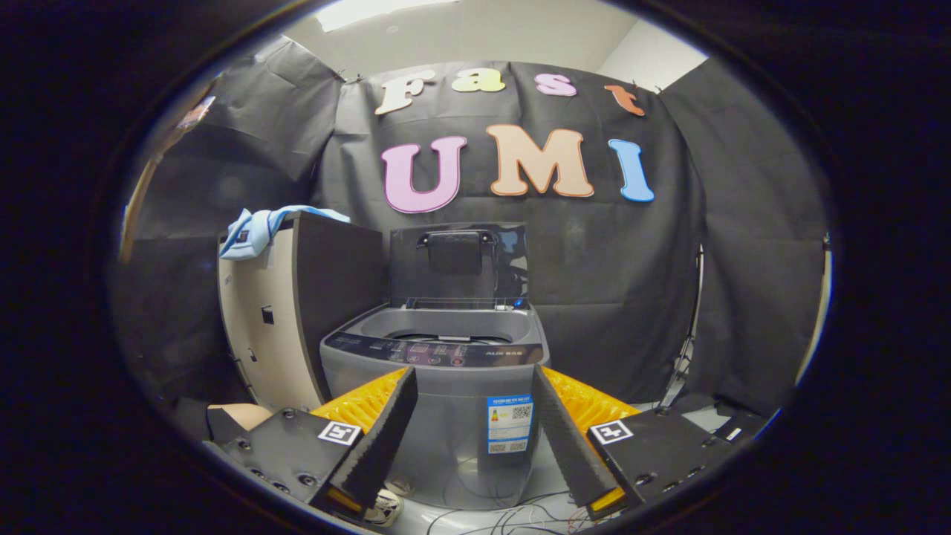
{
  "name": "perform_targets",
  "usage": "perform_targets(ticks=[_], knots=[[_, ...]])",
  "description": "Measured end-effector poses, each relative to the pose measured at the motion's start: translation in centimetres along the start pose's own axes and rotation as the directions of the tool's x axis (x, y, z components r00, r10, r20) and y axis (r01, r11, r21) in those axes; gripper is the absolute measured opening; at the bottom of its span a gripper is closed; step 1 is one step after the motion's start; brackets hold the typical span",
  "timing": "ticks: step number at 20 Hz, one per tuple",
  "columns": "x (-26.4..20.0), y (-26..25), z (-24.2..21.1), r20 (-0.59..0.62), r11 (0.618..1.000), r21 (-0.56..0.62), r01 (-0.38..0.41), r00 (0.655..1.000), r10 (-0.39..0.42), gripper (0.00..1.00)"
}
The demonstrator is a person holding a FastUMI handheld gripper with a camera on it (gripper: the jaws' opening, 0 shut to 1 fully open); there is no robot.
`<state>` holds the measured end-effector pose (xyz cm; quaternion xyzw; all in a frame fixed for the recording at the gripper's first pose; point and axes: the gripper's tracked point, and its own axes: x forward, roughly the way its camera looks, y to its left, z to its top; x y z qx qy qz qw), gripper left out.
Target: Put the clothes into the washing machine and then close the washing machine lid.
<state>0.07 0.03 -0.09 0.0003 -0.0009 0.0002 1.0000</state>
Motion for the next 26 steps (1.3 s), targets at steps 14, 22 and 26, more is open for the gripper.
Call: perform_targets(ticks=[14,22,26], knots=[[0.2,-0.9,0.1,0.001,0.999,0.003,0.044,0.999,-0.044,0.96],[4.9,5.6,11.2,0.132,0.999,0.035,-0.001,0.991,-0.004,0.96],[8.2,12.2,18.5,0.175,0.996,0.025,-0.089,0.981,0.083,0.96]])
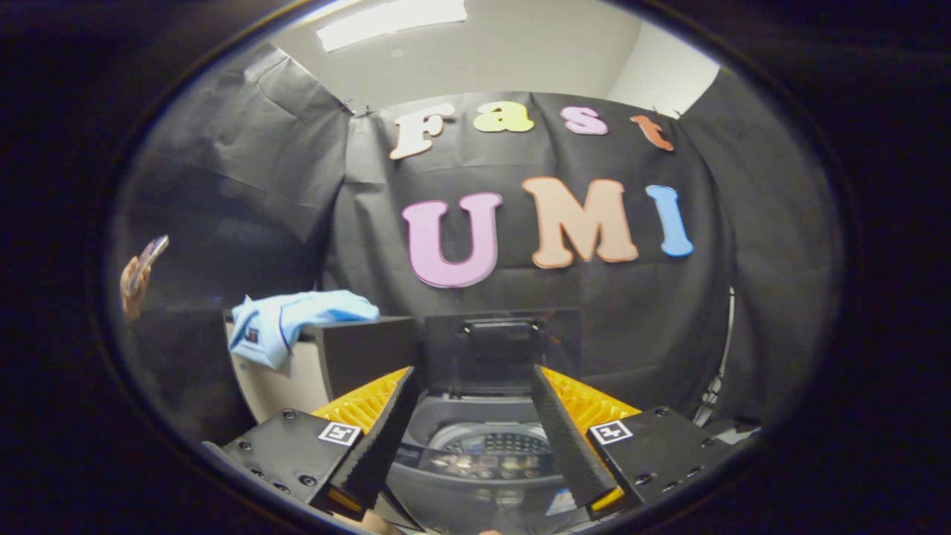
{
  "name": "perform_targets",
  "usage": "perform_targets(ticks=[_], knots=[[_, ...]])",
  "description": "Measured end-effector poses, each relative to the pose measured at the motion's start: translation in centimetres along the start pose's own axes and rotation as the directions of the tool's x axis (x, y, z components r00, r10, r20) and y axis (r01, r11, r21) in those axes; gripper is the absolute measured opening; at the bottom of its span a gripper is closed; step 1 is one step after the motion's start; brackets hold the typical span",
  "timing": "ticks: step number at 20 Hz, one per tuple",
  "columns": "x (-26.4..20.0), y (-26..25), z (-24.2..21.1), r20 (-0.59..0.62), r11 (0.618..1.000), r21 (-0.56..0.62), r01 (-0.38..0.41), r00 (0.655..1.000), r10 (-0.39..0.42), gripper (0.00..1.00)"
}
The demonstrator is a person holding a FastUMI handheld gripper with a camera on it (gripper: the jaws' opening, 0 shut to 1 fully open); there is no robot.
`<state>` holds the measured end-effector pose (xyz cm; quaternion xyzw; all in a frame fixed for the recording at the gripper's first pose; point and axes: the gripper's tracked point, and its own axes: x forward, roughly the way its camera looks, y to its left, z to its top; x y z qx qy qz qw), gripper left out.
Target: Put the clothes into the washing machine and then close the washing machine lid.
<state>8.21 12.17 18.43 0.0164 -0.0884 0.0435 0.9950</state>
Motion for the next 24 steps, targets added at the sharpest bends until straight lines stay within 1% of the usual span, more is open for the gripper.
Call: perform_targets(ticks=[2,6,9,12,16,18,20,24], knots=[[2.4,3.4,2.8,0.01,0.999,-0.006,-0.047,0.999,0.047,0.96],[6.8,10.9,6.8,0.026,0.988,-0.023,-0.154,0.988,0.154,0.96],[9.9,15.8,8.3,0.013,0.979,-0.028,-0.204,0.979,0.204,0.96],[12.7,20.4,8.7,-0.003,0.971,-0.026,-0.238,0.971,0.238,0.96],[15.5,26.3,7.4,-0.056,0.958,-0.022,-0.285,0.957,0.284,0.97],[16.7,28.4,6.2,-0.087,0.955,-0.027,-0.296,0.952,0.293,0.97],[17.6,30.0,4.8,-0.127,0.952,-0.03,-0.305,0.946,0.299,0.97],[19.0,32.0,1.3,-0.223,0.951,-0.064,-0.301,0.933,0.281,0.98]])
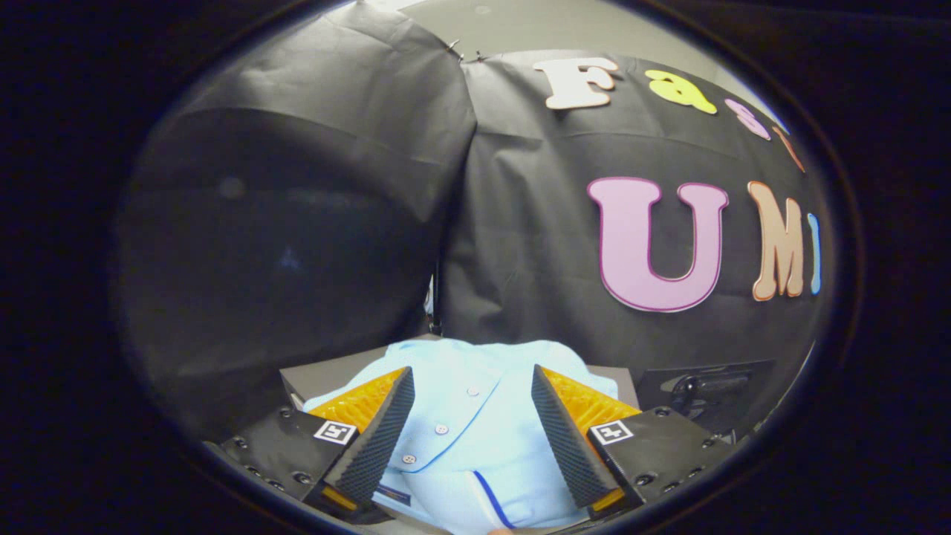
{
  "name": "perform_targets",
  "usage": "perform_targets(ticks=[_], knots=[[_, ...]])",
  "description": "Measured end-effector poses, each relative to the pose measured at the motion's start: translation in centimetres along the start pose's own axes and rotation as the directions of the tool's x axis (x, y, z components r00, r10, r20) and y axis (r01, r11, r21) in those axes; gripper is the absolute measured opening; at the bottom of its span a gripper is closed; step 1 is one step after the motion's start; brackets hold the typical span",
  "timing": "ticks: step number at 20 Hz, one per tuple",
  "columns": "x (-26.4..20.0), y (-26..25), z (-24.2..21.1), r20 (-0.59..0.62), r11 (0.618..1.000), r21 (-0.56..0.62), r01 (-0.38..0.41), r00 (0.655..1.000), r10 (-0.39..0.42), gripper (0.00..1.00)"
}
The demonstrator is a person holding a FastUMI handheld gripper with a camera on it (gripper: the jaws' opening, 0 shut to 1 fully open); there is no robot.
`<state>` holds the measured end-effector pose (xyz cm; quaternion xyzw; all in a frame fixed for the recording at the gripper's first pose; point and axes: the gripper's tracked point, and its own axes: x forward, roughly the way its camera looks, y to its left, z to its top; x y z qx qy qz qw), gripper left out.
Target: Put the clothes into the washing machine and then close the washing machine lid.
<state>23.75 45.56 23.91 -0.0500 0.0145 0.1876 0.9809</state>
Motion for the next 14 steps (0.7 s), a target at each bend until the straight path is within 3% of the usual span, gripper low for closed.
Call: perform_targets(ticks=[7,14], knots=[[2.2,0.9,-3.6,-0.103,1.0,-0.027,0.0,0.995,-0.003,0.98],[2.2,2.6,-4.9,-0.143,0.982,0.169,-0.083,0.984,0.108,0.52]])
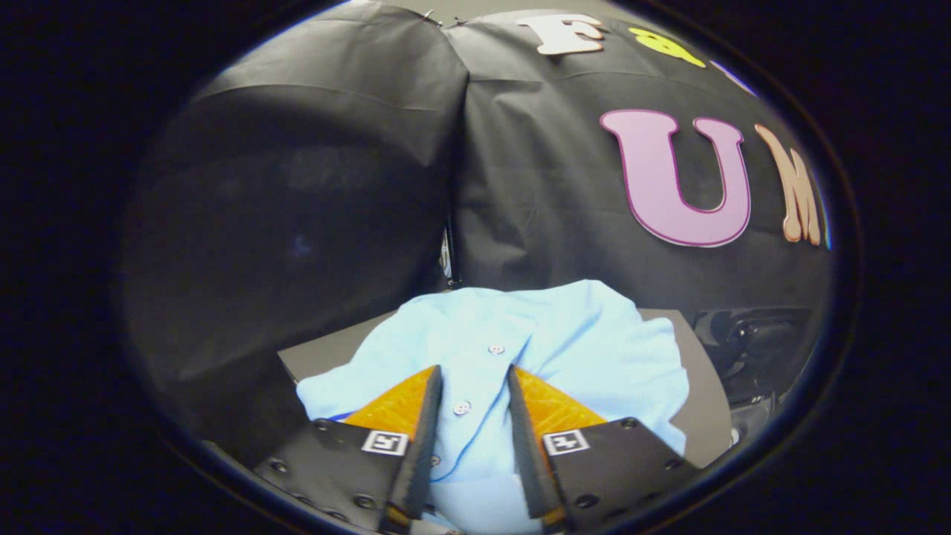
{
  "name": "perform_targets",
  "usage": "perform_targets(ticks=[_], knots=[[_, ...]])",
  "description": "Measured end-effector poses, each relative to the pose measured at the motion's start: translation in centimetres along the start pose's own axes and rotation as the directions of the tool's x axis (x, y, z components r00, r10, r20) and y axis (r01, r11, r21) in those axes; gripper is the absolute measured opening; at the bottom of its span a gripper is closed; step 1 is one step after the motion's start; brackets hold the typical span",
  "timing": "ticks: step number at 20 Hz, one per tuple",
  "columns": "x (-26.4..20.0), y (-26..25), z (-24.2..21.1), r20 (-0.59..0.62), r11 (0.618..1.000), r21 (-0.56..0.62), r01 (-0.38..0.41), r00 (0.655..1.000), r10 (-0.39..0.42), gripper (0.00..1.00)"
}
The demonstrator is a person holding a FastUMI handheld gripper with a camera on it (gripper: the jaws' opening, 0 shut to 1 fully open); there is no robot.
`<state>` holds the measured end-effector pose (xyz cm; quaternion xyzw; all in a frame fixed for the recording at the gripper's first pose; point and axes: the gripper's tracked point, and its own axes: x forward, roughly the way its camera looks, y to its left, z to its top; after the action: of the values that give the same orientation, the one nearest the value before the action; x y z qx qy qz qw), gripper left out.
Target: Put the clothes into the washing machine and then close the washing machine lid.
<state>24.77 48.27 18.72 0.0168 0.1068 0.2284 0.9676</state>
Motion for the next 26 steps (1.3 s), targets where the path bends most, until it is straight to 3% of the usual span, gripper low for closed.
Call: perform_targets(ticks=[5,9,15,20,26], knots=[[-0.8,-0.7,0.6,-0.008,0.998,0.054,0.011,1.0,-0.011,0.19],[-2.5,-3.1,0.8,0.015,0.998,0.027,0.061,0.998,-0.061,0.19],[-6.3,-10.9,1.9,0.032,0.981,0.006,0.193,0.981,-0.193,0.19],[-10.2,-18.2,4.9,0.115,0.924,-0.061,0.377,0.923,-0.368,0.19],[-13.0,-25.0,5.3,0.124,0.873,-0.008,0.488,0.867,-0.483,0.19]])
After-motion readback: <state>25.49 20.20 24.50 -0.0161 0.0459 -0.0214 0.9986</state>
